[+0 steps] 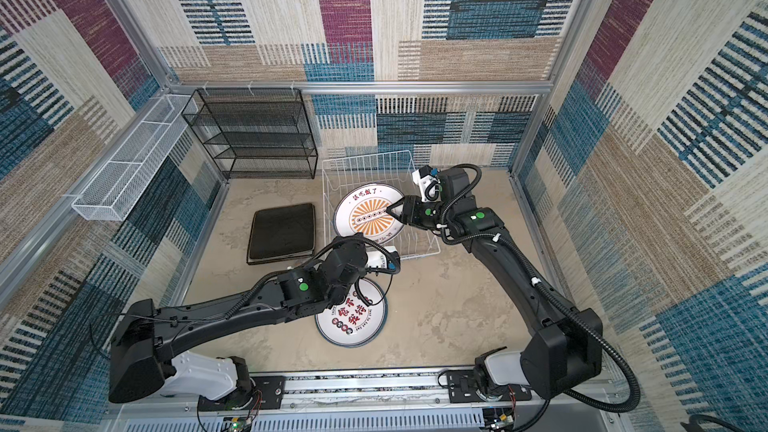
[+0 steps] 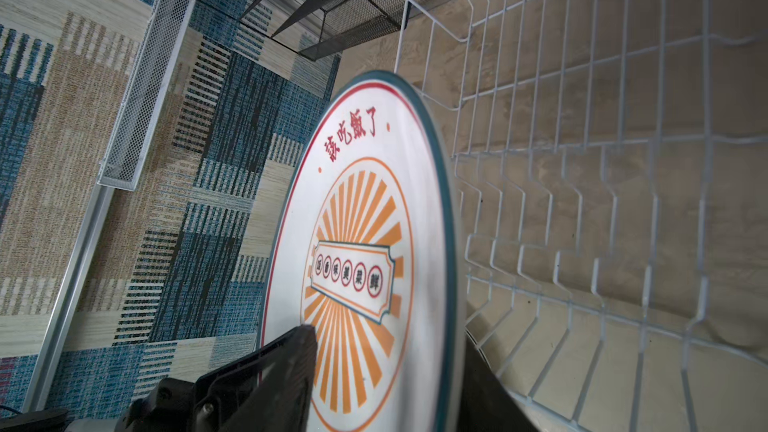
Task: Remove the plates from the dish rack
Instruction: 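Close the right gripper on the plate's rim while the left gripper holds it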
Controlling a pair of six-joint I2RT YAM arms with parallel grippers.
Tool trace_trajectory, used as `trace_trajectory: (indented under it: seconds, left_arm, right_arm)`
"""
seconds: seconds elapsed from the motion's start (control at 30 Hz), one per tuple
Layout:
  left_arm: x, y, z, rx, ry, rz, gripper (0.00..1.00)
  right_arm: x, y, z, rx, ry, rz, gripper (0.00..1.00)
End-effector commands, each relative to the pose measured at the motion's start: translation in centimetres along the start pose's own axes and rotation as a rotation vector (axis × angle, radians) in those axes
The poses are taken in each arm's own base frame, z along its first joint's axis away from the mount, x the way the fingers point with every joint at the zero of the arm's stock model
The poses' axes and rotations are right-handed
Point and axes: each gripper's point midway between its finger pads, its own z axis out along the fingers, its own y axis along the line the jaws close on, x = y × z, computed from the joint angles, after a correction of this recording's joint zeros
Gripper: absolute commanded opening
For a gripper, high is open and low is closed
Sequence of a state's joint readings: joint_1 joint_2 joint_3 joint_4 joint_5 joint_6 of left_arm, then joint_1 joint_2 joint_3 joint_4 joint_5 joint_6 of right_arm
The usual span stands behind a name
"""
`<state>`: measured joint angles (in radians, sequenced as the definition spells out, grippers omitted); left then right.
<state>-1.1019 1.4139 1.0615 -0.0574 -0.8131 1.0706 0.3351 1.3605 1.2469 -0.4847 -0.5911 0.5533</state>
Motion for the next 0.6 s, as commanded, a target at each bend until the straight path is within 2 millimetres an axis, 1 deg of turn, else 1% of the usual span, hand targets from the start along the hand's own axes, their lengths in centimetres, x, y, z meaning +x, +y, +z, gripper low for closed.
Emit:
trace_trajectory:
  seconds: [0.0,0.1,0.23,0.3,0.33,0.43,0.47,0.57]
  left_arm:
    - [-0.2,1.5,0.0,-0.068,0.004,-0.033,0.0]
    - [-0.2,1.4,0.1,-0.071,0.012,-0.03,0.0]
    - [-0.1,1.3,0.3,-0.075,0.02,-0.031,0.0]
    - [-0.1,1.4,0.4,-0.079,0.027,-0.039,0.11]
    - [-0.1,1.5,0.4,-0.082,0.03,-0.046,0.13]
    - [0.0,1.8,0.2,-0.088,0.03,-0.062,0.24]
    - [0.0,1.8,0.2,-0.087,0.03,-0.062,0.29]
    - [-0.1,2.3,-0.1,-0.088,0.02,-0.128,0.49]
  right_arm:
    - [-0.4,0.3,0.0,-0.016,-0.028,0.01,0.35]
    - [-0.3,0.6,0.0,-0.037,-0.028,0.02,0.22]
    - [-0.1,0.5,-0.1,-0.041,-0.032,0.025,0.1]
    - [-0.1,0.6,-0.4,-0.041,-0.044,0.023,0.02]
    - [-0.2,0.7,-0.5,-0.042,-0.051,0.023,0.0]
    - [-0.5,0.9,-0.9,-0.051,-0.078,0.026,0.0]
    - [-0.6,1.1,-1.0,-0.057,-0.089,0.027,0.0]
    - [-0.9,1.4,-1.5,-0.069,-0.117,0.037,0.0]
